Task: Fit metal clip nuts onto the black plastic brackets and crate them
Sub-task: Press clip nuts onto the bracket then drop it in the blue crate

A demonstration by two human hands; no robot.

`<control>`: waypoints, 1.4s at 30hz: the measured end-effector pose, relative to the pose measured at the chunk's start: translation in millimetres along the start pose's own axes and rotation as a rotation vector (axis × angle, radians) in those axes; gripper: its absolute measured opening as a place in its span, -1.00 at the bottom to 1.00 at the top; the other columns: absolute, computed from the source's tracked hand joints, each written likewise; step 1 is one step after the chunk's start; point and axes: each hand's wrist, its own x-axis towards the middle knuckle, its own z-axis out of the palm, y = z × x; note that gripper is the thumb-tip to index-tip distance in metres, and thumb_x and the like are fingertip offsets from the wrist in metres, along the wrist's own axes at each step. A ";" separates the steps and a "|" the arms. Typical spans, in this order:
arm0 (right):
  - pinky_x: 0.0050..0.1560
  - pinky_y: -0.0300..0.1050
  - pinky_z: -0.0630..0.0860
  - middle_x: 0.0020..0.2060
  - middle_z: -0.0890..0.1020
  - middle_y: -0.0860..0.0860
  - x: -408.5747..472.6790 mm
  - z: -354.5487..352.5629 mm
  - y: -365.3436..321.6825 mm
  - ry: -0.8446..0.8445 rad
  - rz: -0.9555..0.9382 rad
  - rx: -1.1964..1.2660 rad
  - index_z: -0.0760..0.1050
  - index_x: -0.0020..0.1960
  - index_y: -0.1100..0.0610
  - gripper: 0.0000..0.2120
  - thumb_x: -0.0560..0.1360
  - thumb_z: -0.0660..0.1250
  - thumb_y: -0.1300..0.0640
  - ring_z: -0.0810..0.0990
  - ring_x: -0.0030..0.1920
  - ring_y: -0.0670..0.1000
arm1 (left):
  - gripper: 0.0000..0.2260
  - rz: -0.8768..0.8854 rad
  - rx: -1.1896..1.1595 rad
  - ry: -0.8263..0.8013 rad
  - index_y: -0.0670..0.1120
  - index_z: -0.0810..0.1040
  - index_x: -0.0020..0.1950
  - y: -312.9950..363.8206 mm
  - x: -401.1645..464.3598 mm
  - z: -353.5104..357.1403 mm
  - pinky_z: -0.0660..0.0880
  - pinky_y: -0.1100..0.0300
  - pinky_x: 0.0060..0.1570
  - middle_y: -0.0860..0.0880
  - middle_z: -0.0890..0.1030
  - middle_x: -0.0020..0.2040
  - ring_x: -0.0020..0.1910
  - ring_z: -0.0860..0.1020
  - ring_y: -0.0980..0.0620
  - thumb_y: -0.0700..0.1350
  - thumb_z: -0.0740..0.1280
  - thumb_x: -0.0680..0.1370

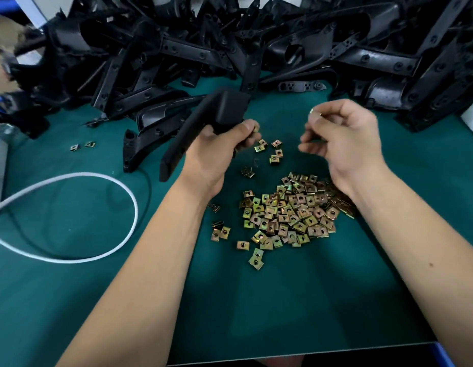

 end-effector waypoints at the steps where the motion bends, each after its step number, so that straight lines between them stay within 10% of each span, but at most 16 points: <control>1: -0.37 -0.15 0.60 -0.22 0.61 0.12 -0.2 -1.9 0.3 -0.033 0.016 -0.021 0.50 0.06 0.24 -0.93 0.63 0.29 0.37 0.65 -0.31 0.03 | -0.88 -0.003 -0.003 -0.014 -0.14 0.70 -0.12 0.9 0.2 -2.2 0.53 0.30 -0.18 -0.01 0.72 -0.23 -0.20 0.66 0.09 -0.28 0.41 0.59; 9: -0.61 -0.22 0.36 -0.41 0.63 0.06 -8.8 9.6 11.4 -0.217 -0.125 -0.378 0.57 -0.09 0.19 -0.85 0.54 0.51 0.16 0.48 -0.56 0.01 | -0.88 -0.121 -0.097 -0.093 -0.23 0.66 0.10 -3.3 -4.1 2.4 0.54 0.31 -0.25 -0.10 0.71 -0.07 -0.15 0.67 0.07 -0.24 0.44 0.59; 15: -0.36 -0.16 0.43 -0.41 0.62 -0.03 -5.4 2.2 11.0 -0.239 -0.291 -0.741 0.70 -0.04 -0.03 -0.96 0.52 0.52 0.09 0.50 -0.46 -0.11 | -0.90 -0.255 -0.439 -0.082 -0.28 0.59 0.07 1.7 -1.8 5.5 0.61 0.26 -0.14 -0.17 0.64 -0.10 -0.19 0.66 0.01 -0.25 0.38 0.61; 21: -0.50 -0.15 0.55 -0.26 0.67 0.15 -9.4 8.7 12.3 -0.394 -0.135 -0.468 0.61 0.15 0.22 -0.81 0.60 0.33 0.40 0.69 -0.38 0.10 | -0.92 -0.231 -0.187 -0.075 -0.13 0.70 -0.12 -2.4 -6.0 5.3 0.55 0.30 -0.23 -0.04 0.68 -0.20 -0.25 0.61 0.10 -0.30 0.52 0.48; 42: -0.51 -0.10 0.59 -0.26 0.69 0.06 -12.7 8.3 11.2 -0.324 -0.313 -0.567 0.67 -0.01 0.19 -0.91 0.50 0.53 0.28 0.70 -0.35 0.03 | -0.96 -0.300 -0.056 -0.106 -0.28 0.70 -0.10 4.6 -5.9 -0.5 0.64 0.27 -0.20 -0.20 0.74 -0.13 -0.18 0.73 -0.04 -0.35 0.51 0.47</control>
